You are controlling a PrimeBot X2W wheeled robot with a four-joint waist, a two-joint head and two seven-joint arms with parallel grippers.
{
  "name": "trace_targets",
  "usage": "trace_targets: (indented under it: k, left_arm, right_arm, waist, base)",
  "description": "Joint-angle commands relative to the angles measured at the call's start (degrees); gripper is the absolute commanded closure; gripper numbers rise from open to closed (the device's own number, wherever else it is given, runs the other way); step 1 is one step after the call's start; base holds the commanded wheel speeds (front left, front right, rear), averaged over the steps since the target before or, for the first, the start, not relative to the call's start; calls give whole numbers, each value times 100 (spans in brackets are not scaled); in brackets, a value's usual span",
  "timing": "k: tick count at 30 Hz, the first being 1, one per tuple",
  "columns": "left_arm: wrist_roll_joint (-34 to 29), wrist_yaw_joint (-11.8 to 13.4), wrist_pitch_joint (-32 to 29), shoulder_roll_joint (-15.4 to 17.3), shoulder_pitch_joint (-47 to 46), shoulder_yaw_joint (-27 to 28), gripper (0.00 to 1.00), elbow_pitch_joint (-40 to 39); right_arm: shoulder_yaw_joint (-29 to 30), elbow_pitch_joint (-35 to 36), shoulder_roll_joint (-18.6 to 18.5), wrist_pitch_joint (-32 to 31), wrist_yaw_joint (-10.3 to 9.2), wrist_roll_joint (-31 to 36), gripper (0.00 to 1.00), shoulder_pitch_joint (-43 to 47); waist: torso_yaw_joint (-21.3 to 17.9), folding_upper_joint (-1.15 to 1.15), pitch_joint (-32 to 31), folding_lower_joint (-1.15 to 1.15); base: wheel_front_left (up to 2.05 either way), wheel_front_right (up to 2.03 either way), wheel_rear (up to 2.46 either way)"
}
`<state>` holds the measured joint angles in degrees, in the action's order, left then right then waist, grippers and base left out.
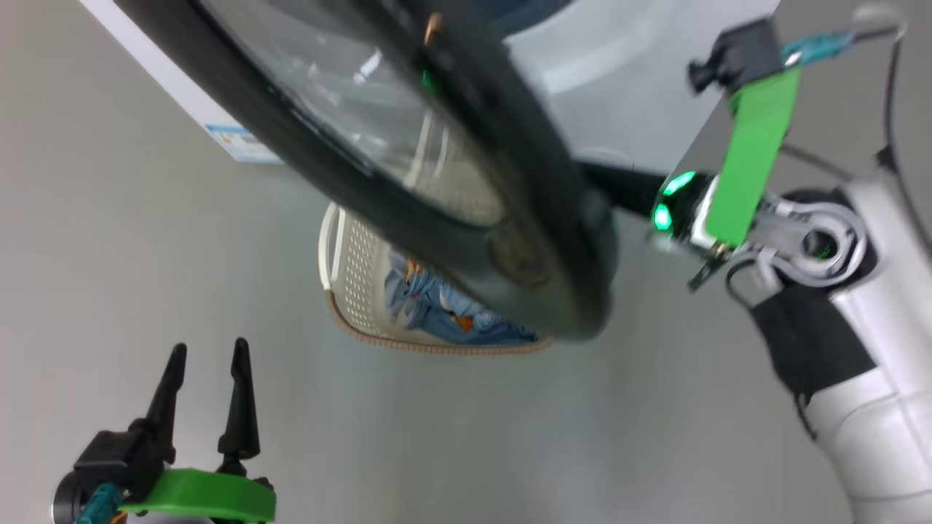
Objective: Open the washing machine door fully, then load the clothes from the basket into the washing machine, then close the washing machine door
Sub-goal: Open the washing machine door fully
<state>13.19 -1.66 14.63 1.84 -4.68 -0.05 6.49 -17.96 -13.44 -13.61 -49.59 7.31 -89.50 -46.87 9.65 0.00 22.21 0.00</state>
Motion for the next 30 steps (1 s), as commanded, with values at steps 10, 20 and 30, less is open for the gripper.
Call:
trace_targets:
  k: [10,20,30]
  left_arm:
    - [169,176,37,104,270,38,0,-20]
    - [237,251,37,104,373,-45,0,-30]
    - [346,317,37,104,413,-199,0,-58]
  right_arm:
    - [-571,230,681,142,18,-2,100,977]
    - [-1169,65,1014,693,18,60,100,1390]
    - [-1742,-204,1069,1484,18,-66,100,1476]
  waist:
    - [12,0,-815,0]
    - [159,0,-1205,0]
    - [343,0,-1387,0]
  base:
    - [0,0,0]
    - [0,0,0]
    - [0,0,0]
